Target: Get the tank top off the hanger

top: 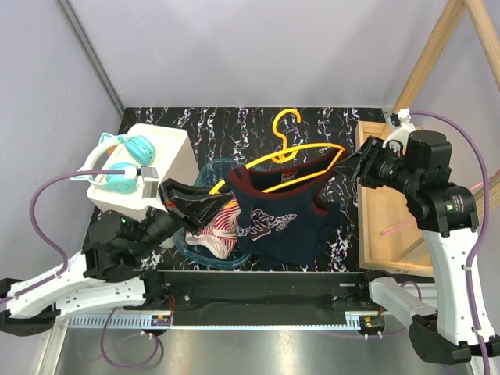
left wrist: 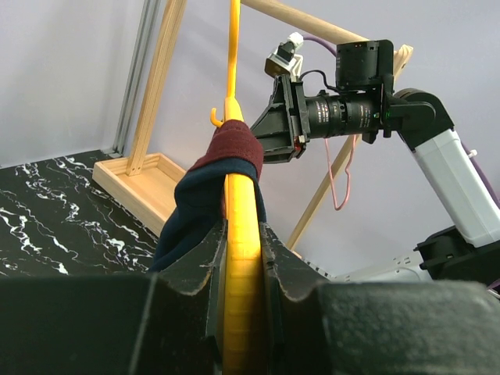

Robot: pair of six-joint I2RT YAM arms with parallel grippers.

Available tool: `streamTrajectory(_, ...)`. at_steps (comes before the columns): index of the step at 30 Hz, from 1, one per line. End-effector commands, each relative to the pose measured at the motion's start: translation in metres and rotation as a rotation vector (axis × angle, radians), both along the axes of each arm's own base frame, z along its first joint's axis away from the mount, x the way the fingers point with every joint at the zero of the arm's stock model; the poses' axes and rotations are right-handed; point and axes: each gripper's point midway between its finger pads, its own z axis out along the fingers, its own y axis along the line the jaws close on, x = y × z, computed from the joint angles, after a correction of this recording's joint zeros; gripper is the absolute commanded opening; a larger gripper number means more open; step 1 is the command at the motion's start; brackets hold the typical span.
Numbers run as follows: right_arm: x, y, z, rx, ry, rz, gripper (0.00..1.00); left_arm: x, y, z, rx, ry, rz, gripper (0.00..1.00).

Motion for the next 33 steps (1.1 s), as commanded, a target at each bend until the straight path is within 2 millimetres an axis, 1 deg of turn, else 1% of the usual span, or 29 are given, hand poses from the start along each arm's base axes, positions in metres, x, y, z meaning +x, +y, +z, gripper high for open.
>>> streamTrajectory(1, 0.004, 0.005, 0.017, 0.031, -0.064, 0.018, 0.45, -0.012, 0.018, 0.045, -0.149, -0.054, -0.029, 0.00)
streamTrajectory(3, 0.003, 0.007, 0.021, 0.046, -0.074, 0.026, 0.53, -0.011, 0.017, 0.044, -0.144, -0.053, -0.028, 0.00)
streamTrajectory(7, 0.003, 0.007, 0.021, 0.045, -0.078, 0.025, 0.53, -0.012, 0.014, 0.045, -0.146, -0.054, -0.037, 0.00)
streamTrajectory(9, 0.003, 0.007, 0.020, 0.044, -0.075, 0.024, 0.50, -0.013, 0.013, 0.044, -0.143, -0.054, -0.044, 0.00)
streamTrajectory(12, 0.006, 0.007, 0.016, 0.042, -0.064, 0.024, 0.42, -0.013, 0.013, 0.045, -0.146, -0.052, -0.045, 0.00)
streamTrajectory(13, 0.005, 0.007, 0.015, 0.040, -0.063, 0.021, 0.33, -0.013, 0.014, 0.044, -0.144, -0.052, -0.040, 0.00)
streamTrajectory(14, 0.004, 0.006, 0.016, 0.038, -0.070, 0.018, 0.28, -0.012, 0.015, 0.044, -0.143, -0.052, -0.034, 0.00)
streamTrajectory(16, 0.003, 0.004, 0.015, 0.037, -0.072, 0.007, 0.22, -0.009, 0.016, 0.043, -0.133, -0.050, -0.018, 0.00)
streamTrajectory(18, 0.001, 0.003, 0.016, 0.036, -0.079, 0.004, 0.12, -0.008, 0.016, 0.042, -0.130, -0.047, -0.012, 0.00)
streamTrajectory(20, 0.000, 0.002, 0.015, 0.033, -0.081, 0.001, 0.07, -0.009, 0.018, 0.043, -0.134, -0.049, -0.011, 0.00)
streamTrajectory(22, 0.000, 0.000, 0.014, 0.029, -0.081, -0.011, 0.04, -0.008, 0.018, 0.044, -0.135, -0.047, -0.010, 0.00)
streamTrajectory(24, 0.000, -0.004, 0.012, 0.019, -0.079, -0.037, 0.00, -0.009, 0.022, 0.046, -0.146, -0.046, -0.004, 0.00)
streamTrajectory(27, 0.006, -0.025, 0.006, -0.033, -0.081, -0.156, 0.00, -0.010, 0.031, 0.049, -0.163, -0.055, 0.006, 0.00)
streamTrajectory(30, 0.007, -0.038, 0.001, -0.052, -0.071, -0.236, 0.00, -0.012, 0.039, 0.051, -0.161, -0.062, 0.016, 0.00)
streamTrajectory(33, 0.008, -0.041, -0.003, -0.056, -0.059, -0.262, 0.00, -0.014, 0.045, 0.050, -0.158, -0.075, 0.019, 0.00)
